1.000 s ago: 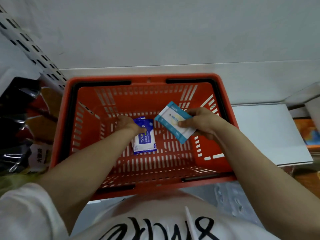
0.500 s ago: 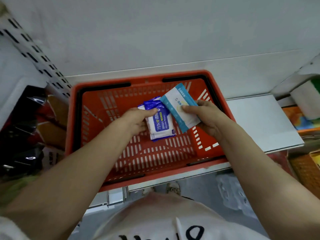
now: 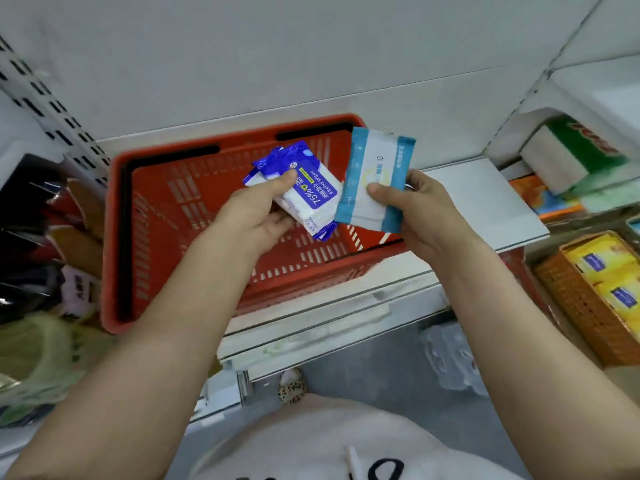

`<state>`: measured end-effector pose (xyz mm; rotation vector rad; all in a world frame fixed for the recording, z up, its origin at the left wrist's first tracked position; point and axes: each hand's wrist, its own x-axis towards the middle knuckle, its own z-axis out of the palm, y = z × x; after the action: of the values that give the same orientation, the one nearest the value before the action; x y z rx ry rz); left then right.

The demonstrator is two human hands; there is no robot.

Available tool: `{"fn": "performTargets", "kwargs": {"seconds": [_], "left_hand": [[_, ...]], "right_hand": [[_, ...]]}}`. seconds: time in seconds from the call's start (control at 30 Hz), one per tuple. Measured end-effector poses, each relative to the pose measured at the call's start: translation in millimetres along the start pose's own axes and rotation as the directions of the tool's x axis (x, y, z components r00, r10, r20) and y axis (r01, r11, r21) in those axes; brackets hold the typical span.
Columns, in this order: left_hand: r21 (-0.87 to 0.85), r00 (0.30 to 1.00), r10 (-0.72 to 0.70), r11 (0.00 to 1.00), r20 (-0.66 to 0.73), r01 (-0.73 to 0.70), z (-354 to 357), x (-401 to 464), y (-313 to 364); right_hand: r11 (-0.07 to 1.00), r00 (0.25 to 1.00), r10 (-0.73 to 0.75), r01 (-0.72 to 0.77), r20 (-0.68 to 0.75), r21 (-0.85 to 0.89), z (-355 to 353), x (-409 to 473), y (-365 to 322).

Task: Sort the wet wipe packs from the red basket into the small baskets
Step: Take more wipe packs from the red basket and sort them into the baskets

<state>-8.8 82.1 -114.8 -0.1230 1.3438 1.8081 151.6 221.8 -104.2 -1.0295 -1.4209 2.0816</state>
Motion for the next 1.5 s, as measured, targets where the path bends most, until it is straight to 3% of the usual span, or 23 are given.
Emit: {"fn": "performTargets", "kwargs": {"seconds": [0.17, 0.4, 0.57, 0.77, 0.93, 1.1, 1.27, 1.5], "left_hand": [[0.006, 0.991, 0.009, 1.000, 0.137, -0.010, 74.6, -51.8, -53.1], [0.028, 0.929, -0.032, 0.999, 0.368, 0.023, 189.3, -120.9, -217.2], [0.133, 0.902, -0.172, 0.983, 0.396, 0.129, 259.0, -160.1, -324.5], [0.244, 0.883, -0.232, 0.960, 0.407, 0.139, 331.3, -168.0, -390.4], [0.322, 0.916, -0.199, 0.943, 0.349, 0.082, 400.7, -141.9, -436.5], [0.321, 0.934, -0.229, 0.937, 0.273, 0.136, 481.0, -109.5, -477.3], [0.350, 0.934, -0.274, 0.919, 0.230, 0.183, 543.6, -87.5, -494.4], [0.357, 0.971, -0.236, 0.911, 0.036, 0.208, 581.7, -54.6, -499.5]], "right_hand": [[0.994, 0.993, -0.065, 0.073, -0.095, 0.086, -90.6, -58.9, -12.7], [0.984, 0.960, -0.115, 0.145, -0.257, 0.103, -268.4, -167.1, 0.5], [0.973, 0.912, -0.053, 0.138, -0.407, 0.183, -385.9, -239.7, 18.1], [0.972, 0.869, -0.024, 0.135, -0.494, 0.190, -475.2, -258.9, 25.9], [0.984, 0.852, 0.012, 0.082, -0.523, 0.156, -554.3, -234.5, 18.0], [0.997, 0.841, 0.048, -0.008, -0.540, 0.076, -639.9, -189.5, -14.2], [0.997, 0.867, 0.074, -0.047, -0.493, 0.066, -705.4, -139.8, -50.6], [0.992, 0.919, 0.122, -0.115, -0.376, 0.041, -758.3, -70.1, -69.9]]}}
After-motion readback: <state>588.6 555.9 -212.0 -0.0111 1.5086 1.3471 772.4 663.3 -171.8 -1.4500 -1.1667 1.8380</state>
